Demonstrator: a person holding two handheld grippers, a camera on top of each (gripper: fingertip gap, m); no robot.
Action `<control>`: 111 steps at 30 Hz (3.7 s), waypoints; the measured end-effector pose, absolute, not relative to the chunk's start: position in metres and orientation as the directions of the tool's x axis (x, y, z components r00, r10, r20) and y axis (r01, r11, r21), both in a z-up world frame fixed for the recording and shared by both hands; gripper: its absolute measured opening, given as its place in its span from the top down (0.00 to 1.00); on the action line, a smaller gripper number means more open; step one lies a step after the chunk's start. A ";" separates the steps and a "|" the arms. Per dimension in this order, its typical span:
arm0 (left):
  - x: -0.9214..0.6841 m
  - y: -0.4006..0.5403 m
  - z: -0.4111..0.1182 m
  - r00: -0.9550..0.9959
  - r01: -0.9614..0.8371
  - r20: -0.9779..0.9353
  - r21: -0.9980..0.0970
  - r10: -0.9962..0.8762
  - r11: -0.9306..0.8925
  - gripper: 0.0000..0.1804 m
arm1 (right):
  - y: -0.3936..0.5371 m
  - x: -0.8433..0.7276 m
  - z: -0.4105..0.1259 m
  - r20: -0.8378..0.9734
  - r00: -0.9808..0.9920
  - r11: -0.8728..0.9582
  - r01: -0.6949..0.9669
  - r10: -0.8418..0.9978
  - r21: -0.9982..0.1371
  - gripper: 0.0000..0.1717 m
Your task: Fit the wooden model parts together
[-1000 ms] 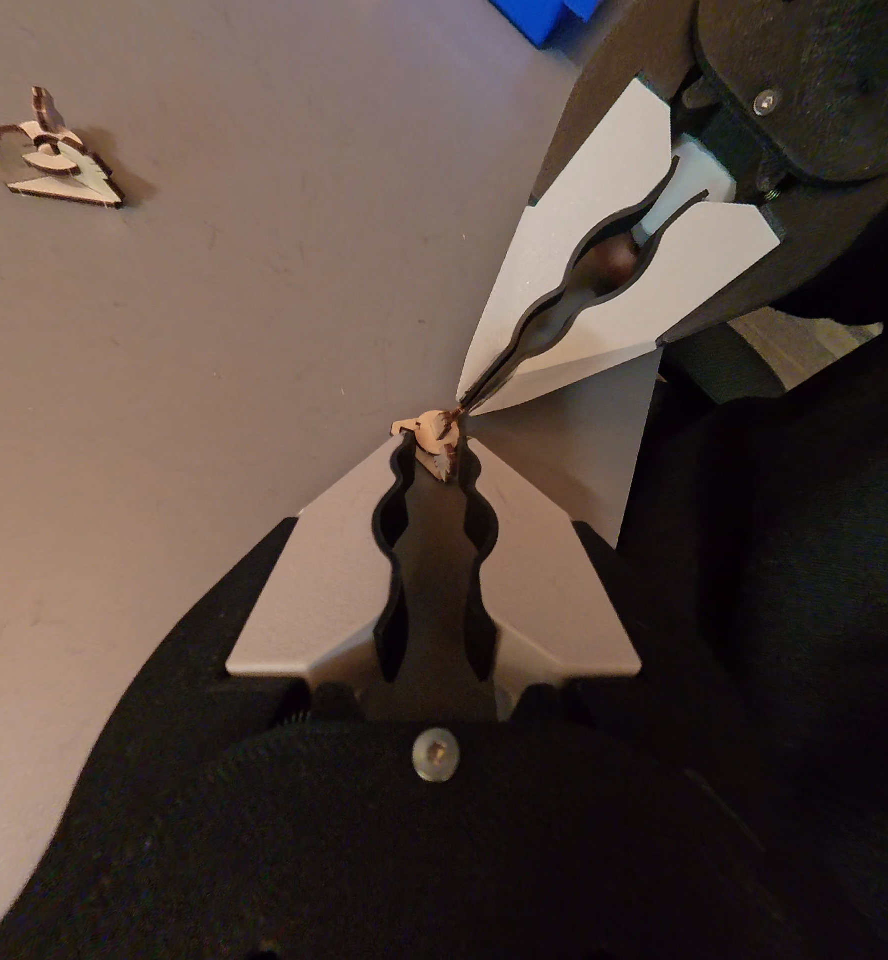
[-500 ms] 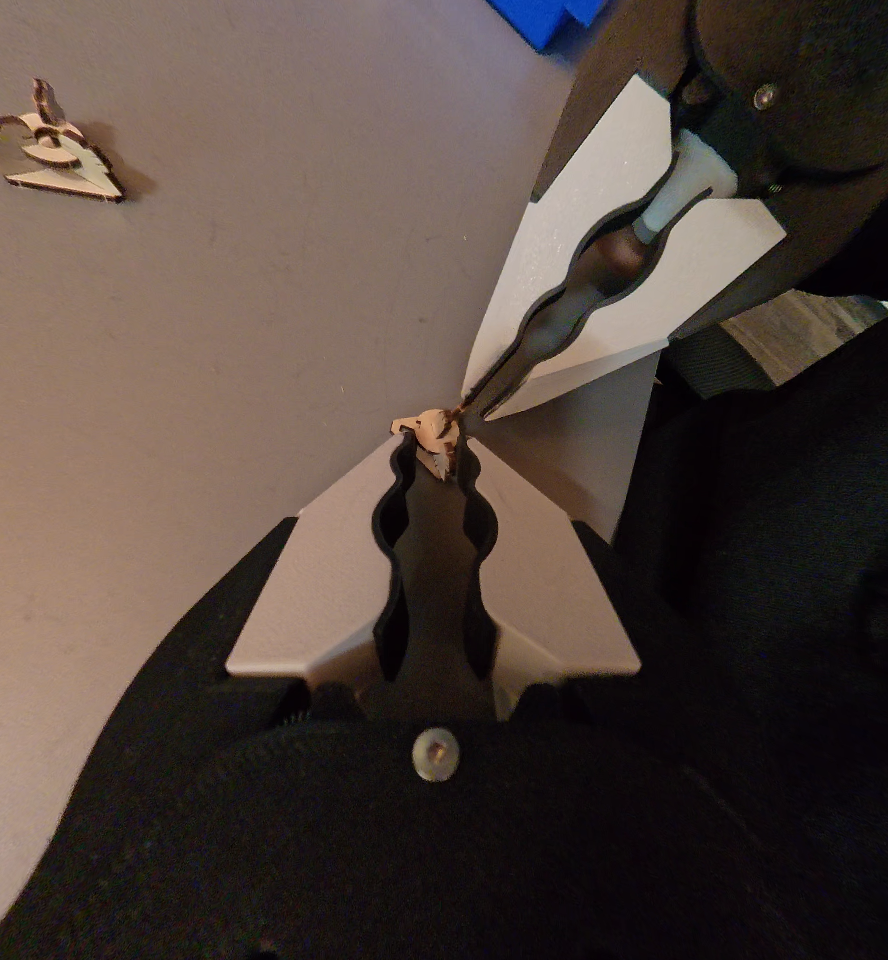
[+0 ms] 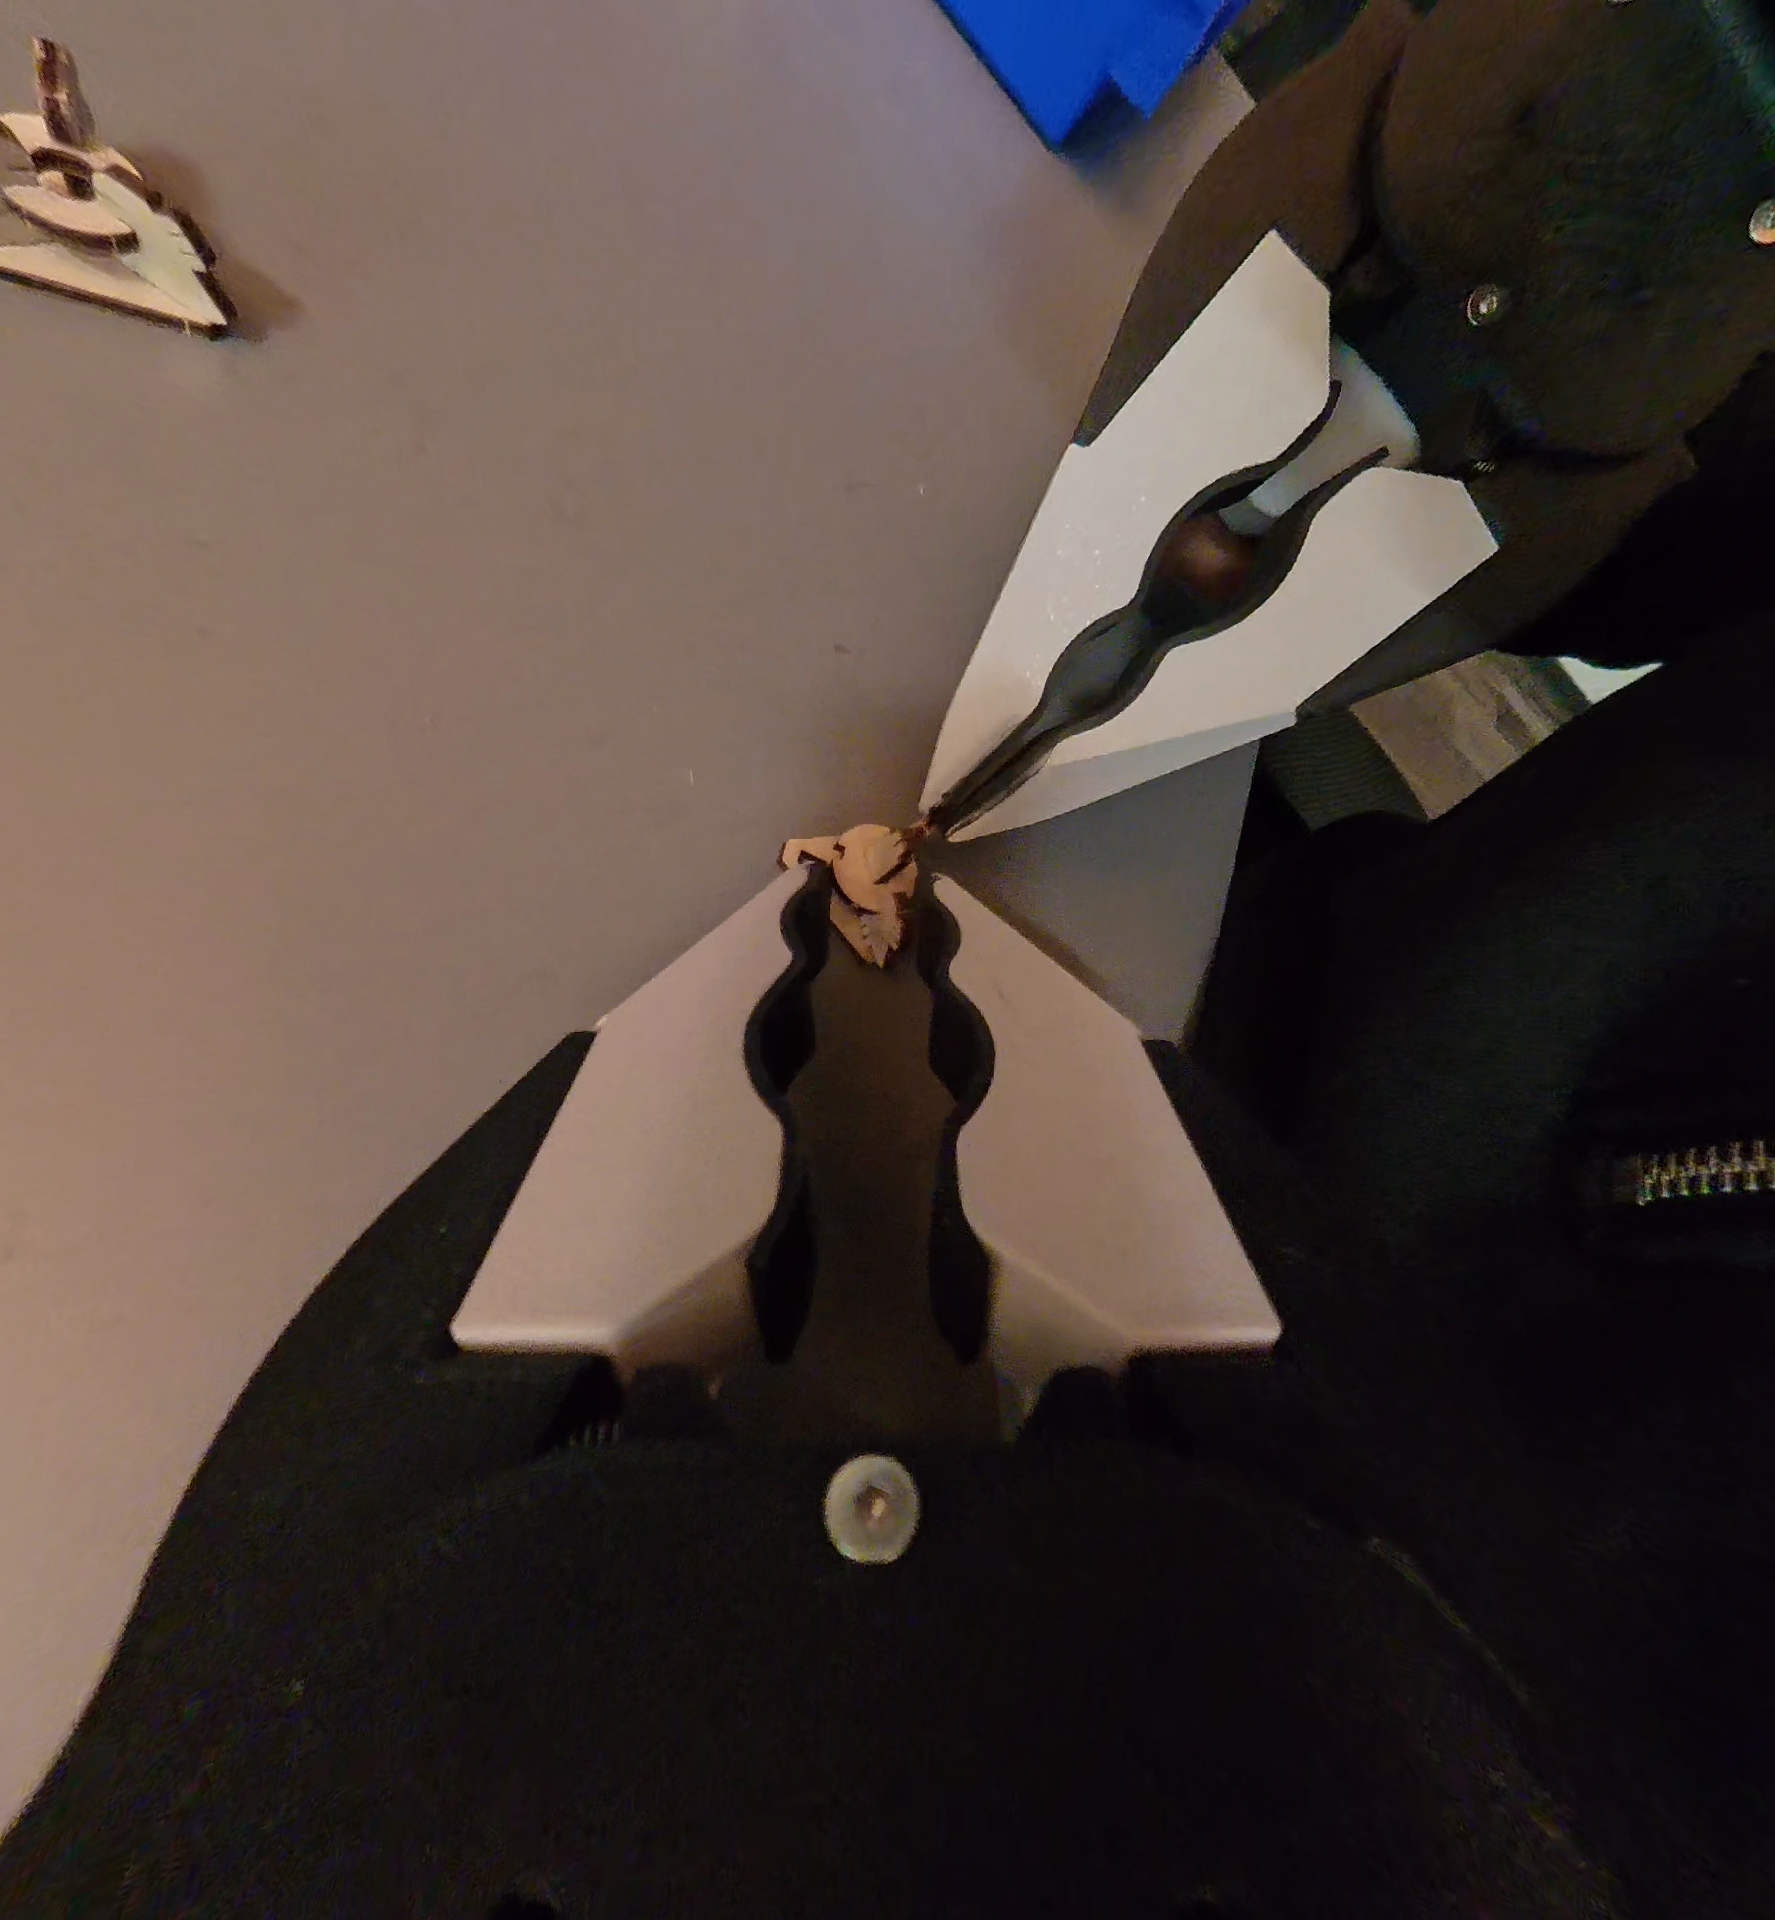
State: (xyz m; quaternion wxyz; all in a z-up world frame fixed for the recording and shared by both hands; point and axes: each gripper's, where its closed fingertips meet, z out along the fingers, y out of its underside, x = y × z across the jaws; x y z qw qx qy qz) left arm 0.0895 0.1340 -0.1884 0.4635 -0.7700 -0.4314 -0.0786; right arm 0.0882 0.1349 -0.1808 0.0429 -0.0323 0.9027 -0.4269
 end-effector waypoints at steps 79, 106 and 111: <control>0.085 0.133 -0.192 0.660 0.681 0.333 -0.644 0.673 -0.349 0.93 | 0.133 0.085 -0.189 -0.199 -0.979 0.841 0.069 -0.047 -0.537 0.99; 0.099 0.126 -0.181 0.636 0.727 0.452 -0.623 0.626 -0.288 0.99 | 0.133 0.088 -0.190 -0.064 -0.992 0.810 -0.053 -0.111 -0.585 0.99; 0.098 0.129 -0.184 0.653 0.705 0.396 -0.629 0.646 -0.327 0.99 | 0.134 0.088 -0.191 -0.033 -0.992 0.834 -0.085 -0.122 -0.545 0.99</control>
